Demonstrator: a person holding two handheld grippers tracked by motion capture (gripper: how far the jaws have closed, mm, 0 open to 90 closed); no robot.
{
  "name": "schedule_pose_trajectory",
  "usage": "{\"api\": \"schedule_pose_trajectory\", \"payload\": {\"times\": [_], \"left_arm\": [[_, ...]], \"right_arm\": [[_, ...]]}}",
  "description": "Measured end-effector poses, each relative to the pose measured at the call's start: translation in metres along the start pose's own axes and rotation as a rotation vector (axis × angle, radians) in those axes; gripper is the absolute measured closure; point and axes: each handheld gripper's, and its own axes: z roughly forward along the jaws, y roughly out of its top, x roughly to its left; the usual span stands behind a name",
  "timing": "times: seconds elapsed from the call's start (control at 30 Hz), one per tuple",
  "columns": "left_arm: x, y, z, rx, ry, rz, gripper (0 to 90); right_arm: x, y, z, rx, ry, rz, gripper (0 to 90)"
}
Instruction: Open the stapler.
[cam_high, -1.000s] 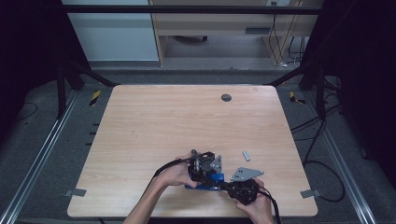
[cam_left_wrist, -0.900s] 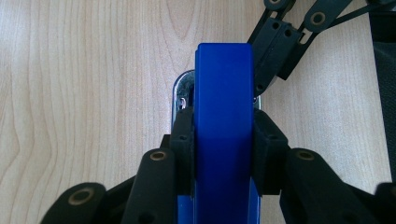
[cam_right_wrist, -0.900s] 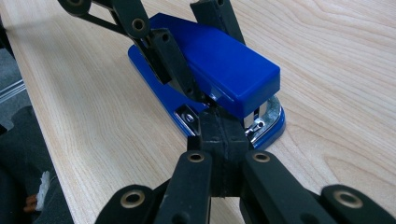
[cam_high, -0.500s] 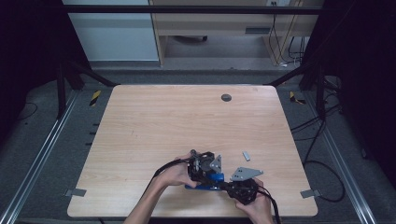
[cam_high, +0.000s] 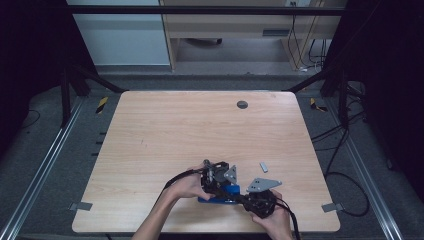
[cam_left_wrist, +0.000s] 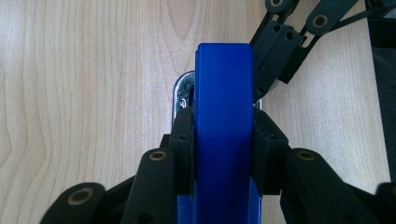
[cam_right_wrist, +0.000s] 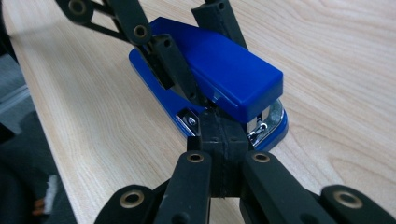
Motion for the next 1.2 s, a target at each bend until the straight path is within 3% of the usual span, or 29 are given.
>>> {"api": "schedule_pose_trajectory", "payload": {"times": [0.17, 0.3, 0.6, 0.77, 0.83, 0.87, 1.0, 1.2], "left_arm": [[-0.0003, 0.0009, 0.0000, 0.009, 0.003, 0.002, 65.7], [-0.0005, 0.0011, 0.0004, 0.010, 0.004, -0.001, 65.7], [0.0004, 0.0044, 0.0006, 0.036, 0.004, -0.003, 65.4], [0.0001, 0.0062, 0.0007, 0.050, 0.008, -0.004, 65.4], [-0.0007, 0.0085, 0.0008, 0.066, 0.017, -0.002, 65.6], [-0.0006, 0.0092, 0.0004, 0.071, 0.011, -0.007, 65.7], [-0.0008, 0.0082, -0.0009, 0.065, 0.012, -0.002, 66.0], [-0.0015, 0.0079, -0.0017, 0.055, 0.008, -0.005, 66.2]], "right_arm": [[-0.0004, -0.0005, -0.0031, 0.009, -0.023, -0.004, 90.0], [-0.0007, -0.0005, -0.0037, 0.011, -0.026, 0.041, 90.0], [0.0022, -0.0029, -0.0017, -0.019, -0.041, -0.051, 90.0], [0.0019, -0.0022, -0.0002, -0.022, -0.029, -0.054, 90.0], [0.0019, -0.0015, -0.0003, -0.015, -0.028, -0.033, 90.0], [0.0040, -0.0005, -0.0003, -0.004, -0.042, -0.036, 90.0], [0.0060, -0.0003, 0.0000, -0.001, -0.057, -0.057, 90.0], [0.0058, 0.0002, 0.0001, 0.002, -0.051, -0.034, 90.0]]}}
